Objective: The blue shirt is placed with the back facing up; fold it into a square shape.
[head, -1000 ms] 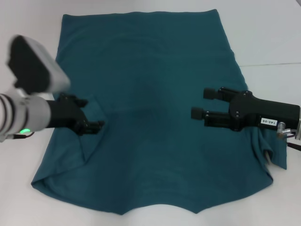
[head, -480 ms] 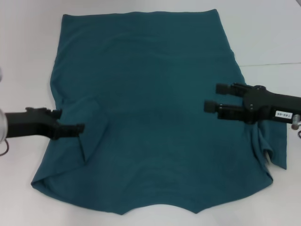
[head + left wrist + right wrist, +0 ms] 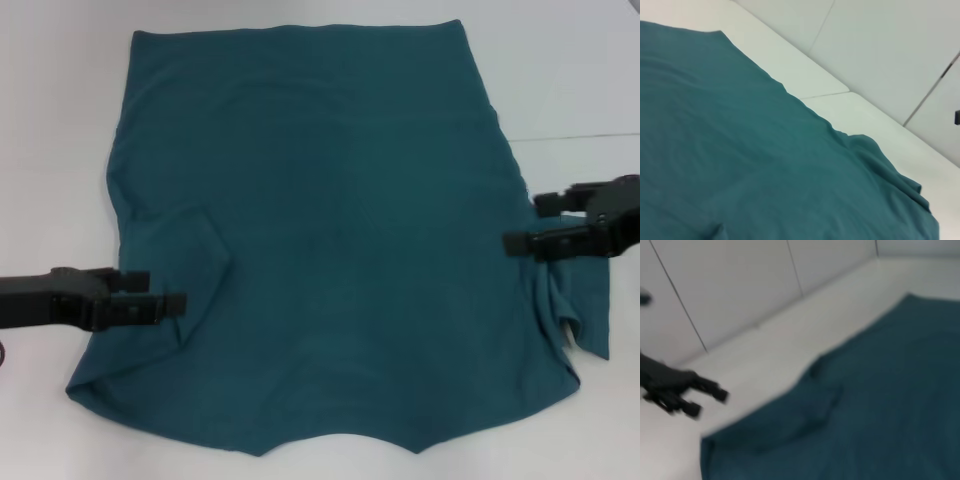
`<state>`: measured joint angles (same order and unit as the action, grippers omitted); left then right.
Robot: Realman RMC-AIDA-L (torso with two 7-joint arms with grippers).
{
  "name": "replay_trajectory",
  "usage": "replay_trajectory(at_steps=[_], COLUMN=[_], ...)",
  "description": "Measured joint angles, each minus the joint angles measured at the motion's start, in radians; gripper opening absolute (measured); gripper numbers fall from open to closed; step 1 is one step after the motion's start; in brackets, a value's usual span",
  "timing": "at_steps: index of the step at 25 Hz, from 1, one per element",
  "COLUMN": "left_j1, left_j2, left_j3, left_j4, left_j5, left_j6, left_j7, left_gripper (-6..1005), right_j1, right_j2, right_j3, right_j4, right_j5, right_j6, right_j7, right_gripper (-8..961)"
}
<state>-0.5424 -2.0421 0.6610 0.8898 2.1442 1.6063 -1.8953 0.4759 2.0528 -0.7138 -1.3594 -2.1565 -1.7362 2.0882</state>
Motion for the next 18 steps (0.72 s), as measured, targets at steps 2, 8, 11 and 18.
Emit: replay_trajectory(at_steps=[2,8,11,18], left_j1=[0.003,0.004,0.002,0.011], left_j2=[-0.002,-0.002,-0.002,-0.006], left_j3=[-0.002,0.001,0.006,0.003], left_j4=[0.001,-0.002,-0.007,-0.012], left_j5=[0.002,0.001,0.004,0.006], left_j6=[0.022,0.101,0.132,0.127], left_j7=[0.006,0.044,0.060,0.065], left_gripper=[876,877,877,876], right_j1=[0.028,0.119,0.142,0.120], right_j2=[-0.006,0.007,0.017,0.035], right_j3=[0.001,-0.020,-0.042,-0.160], right_j4=[-0.060,-0.142,-0.139,-0.137], right_j5=[-0.090,-0.447,-0.578,-0.753], right_j6=[-0.056,-0.147,-0.152,-0.057], right_j7=[0.051,0.110,0.117,0.194], right_gripper=[915,914,914,913])
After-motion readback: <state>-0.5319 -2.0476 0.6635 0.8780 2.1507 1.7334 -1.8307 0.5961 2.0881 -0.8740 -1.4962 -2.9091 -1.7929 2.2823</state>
